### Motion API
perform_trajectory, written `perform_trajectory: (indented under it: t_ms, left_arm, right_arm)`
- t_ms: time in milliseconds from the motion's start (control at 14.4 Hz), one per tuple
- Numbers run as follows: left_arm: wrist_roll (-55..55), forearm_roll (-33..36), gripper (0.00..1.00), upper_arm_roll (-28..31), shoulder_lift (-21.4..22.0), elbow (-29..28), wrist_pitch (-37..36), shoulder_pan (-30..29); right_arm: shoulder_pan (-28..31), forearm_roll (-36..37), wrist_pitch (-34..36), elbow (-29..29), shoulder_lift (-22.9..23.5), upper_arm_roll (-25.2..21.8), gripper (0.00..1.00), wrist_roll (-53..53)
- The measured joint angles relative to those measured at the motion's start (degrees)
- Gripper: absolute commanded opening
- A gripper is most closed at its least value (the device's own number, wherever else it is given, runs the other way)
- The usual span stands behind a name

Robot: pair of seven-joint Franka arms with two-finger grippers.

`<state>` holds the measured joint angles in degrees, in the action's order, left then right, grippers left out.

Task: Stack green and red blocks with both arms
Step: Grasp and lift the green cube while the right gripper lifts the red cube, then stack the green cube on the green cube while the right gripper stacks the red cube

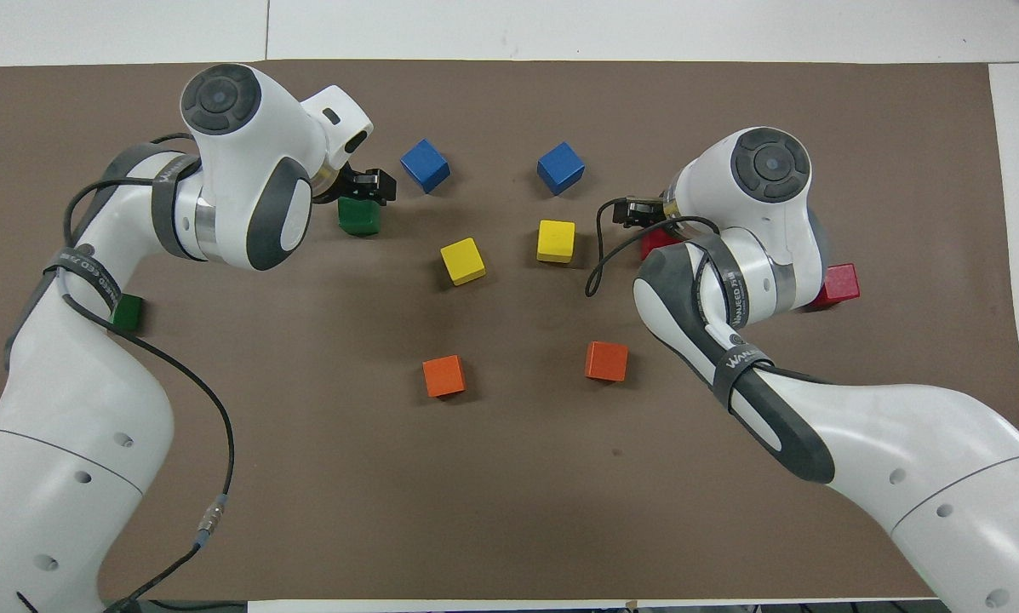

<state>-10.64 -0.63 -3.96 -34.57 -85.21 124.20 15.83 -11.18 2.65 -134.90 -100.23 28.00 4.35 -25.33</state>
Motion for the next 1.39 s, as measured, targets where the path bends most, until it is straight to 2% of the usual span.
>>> perform_trajectory:
  t_ms: [69, 139, 208, 278, 347, 416, 486, 555, 763, 1041, 1180, 1388]
  left_arm:
    - [-0.2, 0.6, 1.00, 0.1, -0.6, 0.0, 0.1, 0.4]
    - [-0.5, 1.5, 1.00, 0.0, -1.1, 0.0, 0.1, 0.6]
    - [-0.5, 1.9, 1.00, 0.1, -1.3, -0.1, 0.1, 0.6]
    - [-0.5, 2.0, 1.00, 0.2, -1.3, -0.1, 0.1, 0.6]
    - [-0.5, 2.0, 1.00, 0.2, -1.3, -0.5, 0.4, 0.6]
    - [-0.7, 2.0, 0.78, 0.2, -1.3, -1.4, 1.5, 0.7]
    - [-1.0, 2.0, 0.29, 0.2, -1.3, -2.7, 3.0, 0.9]
    - [-1.3, 2.1, 0.00, 0.2, -1.4, -3.9, 4.3, 1.0]
    - [-1.3, 2.2, 0.00, 0.4, -0.5, -4.3, 4.1, 1.0]
    - [-1.4, 2.2, 0.00, 1.1, 0.0, -3.0, 0.8, 0.9]
    - [-1.5, 2.2, 0.00, 1.4, 1.3, -2.1, -1.1, -0.3]
    - [0.9, 2.3, 0.00, 1.6, 5.8, -2.1, -6.4, -4.6]
  right_arm:
    - [0.0, 0.0, -1.0, -0.7, 0.0, 0.0, 0.96, 0.0]
    - [0.0, 0.0, -1.7, -1.4, 0.0, 0.0, 0.80, 0.0]
    - [0.0, 0.0, -1.9, -1.9, 0.0, 0.0, 0.59, 0.0]
    - [0.0, 0.0, -2.0, -2.2, 0.0, 0.0, 0.22, 0.0]
    - [0.0, 0.0, -2.0, -2.5, -0.1, 0.0, 0.00, 0.0]
    - [0.0, 0.0, -2.0, -2.8, -0.2, 0.0, 0.00, 0.0]
    - [0.0, 0.0, -1.7, -2.9, -0.3, 0.0, 0.00, 0.0]
    - [0.0, 0.0, -0.8, -2.9, -0.5, 0.0, 0.00, 0.0]
    - [1.0, 0.7, 5.2, -0.4, -2.0, -0.7, 0.00, 3.8]
    - [8.8, 0.8, 15.9, 3.5, -7.5, -1.2, 0.00, 22.0]
    - [13.4, 0.8, 20.4, 3.0, -10.5, -1.2, 0.00, 29.7]
    - [18.1, 0.8, 21.4, -0.3, -12.8, -1.2, 0.00, 35.4]
